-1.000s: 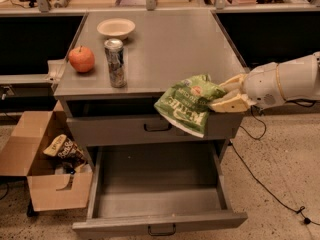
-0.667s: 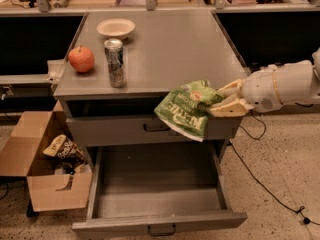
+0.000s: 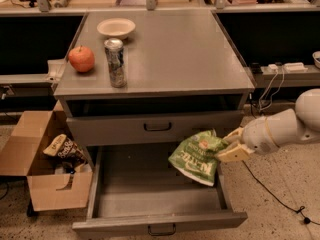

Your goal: Place green jalapeno chip bag into middle drawer

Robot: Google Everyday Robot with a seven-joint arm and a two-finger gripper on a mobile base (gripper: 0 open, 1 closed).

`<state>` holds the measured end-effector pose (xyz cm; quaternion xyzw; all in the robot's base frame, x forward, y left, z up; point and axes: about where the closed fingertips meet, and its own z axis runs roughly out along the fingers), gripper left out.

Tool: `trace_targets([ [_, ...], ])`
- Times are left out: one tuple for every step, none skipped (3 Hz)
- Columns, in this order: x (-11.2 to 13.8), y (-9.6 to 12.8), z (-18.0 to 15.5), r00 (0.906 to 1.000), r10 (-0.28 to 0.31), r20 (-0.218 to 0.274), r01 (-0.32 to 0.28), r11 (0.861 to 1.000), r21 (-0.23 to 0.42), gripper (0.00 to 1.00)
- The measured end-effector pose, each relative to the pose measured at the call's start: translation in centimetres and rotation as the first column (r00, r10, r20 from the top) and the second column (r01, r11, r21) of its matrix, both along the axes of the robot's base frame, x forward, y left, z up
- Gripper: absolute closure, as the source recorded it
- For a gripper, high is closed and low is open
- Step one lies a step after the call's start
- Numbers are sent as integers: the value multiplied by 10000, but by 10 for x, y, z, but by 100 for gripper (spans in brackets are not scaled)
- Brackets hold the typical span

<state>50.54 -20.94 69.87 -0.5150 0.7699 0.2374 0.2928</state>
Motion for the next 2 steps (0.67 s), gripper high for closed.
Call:
trace_targets([
  [-21,-22,-75,9891,-335,-1434,319,9994,-132,100],
  [-27,-28,-99,9812,-438,-1881,424,9990,-115,100],
])
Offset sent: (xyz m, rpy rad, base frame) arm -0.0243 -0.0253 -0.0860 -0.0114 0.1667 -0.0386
